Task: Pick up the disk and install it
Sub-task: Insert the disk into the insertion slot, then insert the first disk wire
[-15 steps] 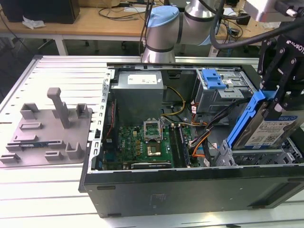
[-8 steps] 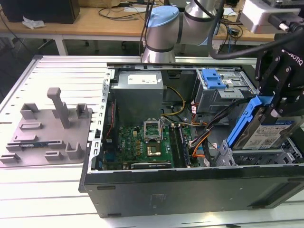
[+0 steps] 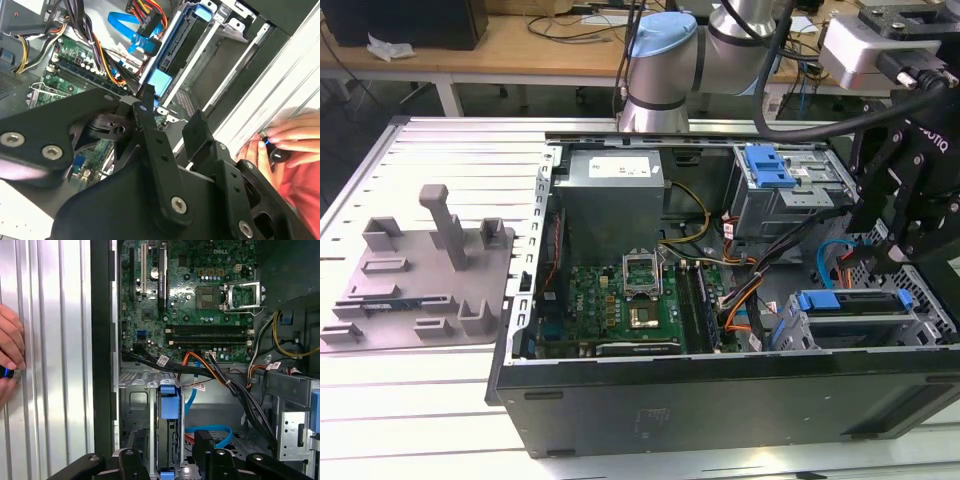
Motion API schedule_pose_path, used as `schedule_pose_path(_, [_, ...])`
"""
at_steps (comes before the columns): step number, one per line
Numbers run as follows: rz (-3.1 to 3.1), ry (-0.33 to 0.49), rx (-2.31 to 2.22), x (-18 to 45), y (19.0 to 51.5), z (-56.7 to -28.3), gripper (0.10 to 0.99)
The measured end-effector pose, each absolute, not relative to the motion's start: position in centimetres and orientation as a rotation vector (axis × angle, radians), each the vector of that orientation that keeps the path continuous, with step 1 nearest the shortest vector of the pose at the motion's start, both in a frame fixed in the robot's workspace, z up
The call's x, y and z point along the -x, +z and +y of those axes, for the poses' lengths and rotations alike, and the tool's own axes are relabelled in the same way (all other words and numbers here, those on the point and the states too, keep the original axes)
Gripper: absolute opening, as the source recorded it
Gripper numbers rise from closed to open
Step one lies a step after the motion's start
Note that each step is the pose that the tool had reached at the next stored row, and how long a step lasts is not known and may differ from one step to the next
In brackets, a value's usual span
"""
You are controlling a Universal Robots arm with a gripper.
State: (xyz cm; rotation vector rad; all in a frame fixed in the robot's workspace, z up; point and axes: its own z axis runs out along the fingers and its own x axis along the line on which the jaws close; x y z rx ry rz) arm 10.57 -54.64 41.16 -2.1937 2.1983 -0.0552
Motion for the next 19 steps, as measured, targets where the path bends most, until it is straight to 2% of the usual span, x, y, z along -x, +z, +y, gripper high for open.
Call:
schedule_pose_path(13, [2.202, -0.064, 2.198, -10.6, 41.2, -54.3, 0.506])
schedule_pose_path(19, [2.267, -0.218, 2.271, -10.7, 41.4, -51.3, 0.506])
